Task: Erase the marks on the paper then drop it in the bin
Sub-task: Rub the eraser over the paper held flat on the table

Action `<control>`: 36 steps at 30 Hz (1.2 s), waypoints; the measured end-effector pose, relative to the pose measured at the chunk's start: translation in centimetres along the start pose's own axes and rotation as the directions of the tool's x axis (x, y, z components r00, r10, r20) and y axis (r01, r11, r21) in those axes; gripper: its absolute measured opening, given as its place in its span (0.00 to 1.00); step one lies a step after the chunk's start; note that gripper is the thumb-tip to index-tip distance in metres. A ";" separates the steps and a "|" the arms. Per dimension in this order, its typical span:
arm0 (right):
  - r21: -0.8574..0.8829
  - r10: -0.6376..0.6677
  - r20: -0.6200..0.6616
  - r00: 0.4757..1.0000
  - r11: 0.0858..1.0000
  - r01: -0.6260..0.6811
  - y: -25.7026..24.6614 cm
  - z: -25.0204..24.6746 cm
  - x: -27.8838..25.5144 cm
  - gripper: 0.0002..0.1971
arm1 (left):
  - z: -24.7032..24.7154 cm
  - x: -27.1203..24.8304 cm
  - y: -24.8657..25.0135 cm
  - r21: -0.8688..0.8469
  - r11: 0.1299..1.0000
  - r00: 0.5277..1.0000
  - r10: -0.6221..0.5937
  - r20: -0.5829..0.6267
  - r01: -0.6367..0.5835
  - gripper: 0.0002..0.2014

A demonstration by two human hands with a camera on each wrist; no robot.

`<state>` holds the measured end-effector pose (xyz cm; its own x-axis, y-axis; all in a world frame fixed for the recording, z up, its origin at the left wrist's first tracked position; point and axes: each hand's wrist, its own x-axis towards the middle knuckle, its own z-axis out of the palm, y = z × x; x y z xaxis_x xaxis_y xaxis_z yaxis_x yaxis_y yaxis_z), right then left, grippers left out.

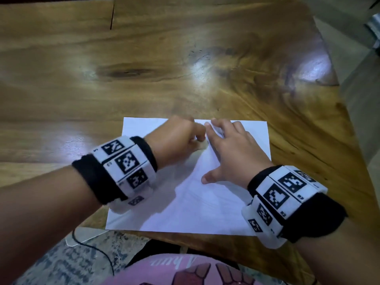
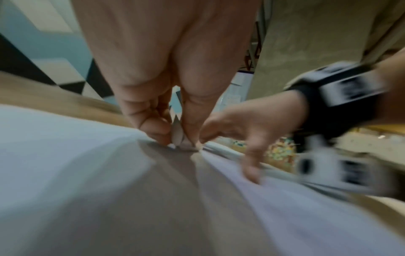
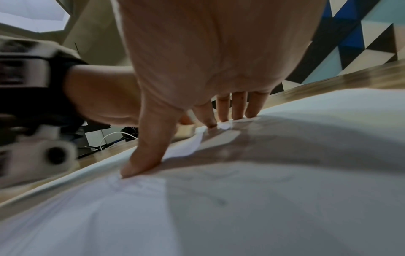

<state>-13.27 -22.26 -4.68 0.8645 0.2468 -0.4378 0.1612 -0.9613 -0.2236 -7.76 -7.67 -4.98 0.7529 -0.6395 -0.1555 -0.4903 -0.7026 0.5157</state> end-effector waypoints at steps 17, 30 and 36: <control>-0.072 0.000 0.045 0.999 0.997 0.003 -0.2 0.0 -0.2 0.66 | 0.7 -3.6 -0.7 -0.049 0.996 0.996 0.079 -0.035 -0.080 0.04; -0.076 -0.012 0.043 0.999 0.997 0.015 -0.2 0.0 -0.2 0.66 | 0.3 -0.8 0.1 -0.018 1.000 1.000 0.000 0.003 0.000 0.08; -0.079 -0.011 0.048 0.999 0.997 0.015 -0.2 -0.1 -0.3 0.65 | 1.4 -6.2 0.2 -0.103 0.990 0.972 0.111 0.207 -0.091 0.05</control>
<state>-13.48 -22.13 -4.39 0.8386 0.2634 -0.4769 0.2114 -0.9641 -0.1607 -13.16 -4.29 -5.11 0.5863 -0.7644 -0.2684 -0.5092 -0.6053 0.6118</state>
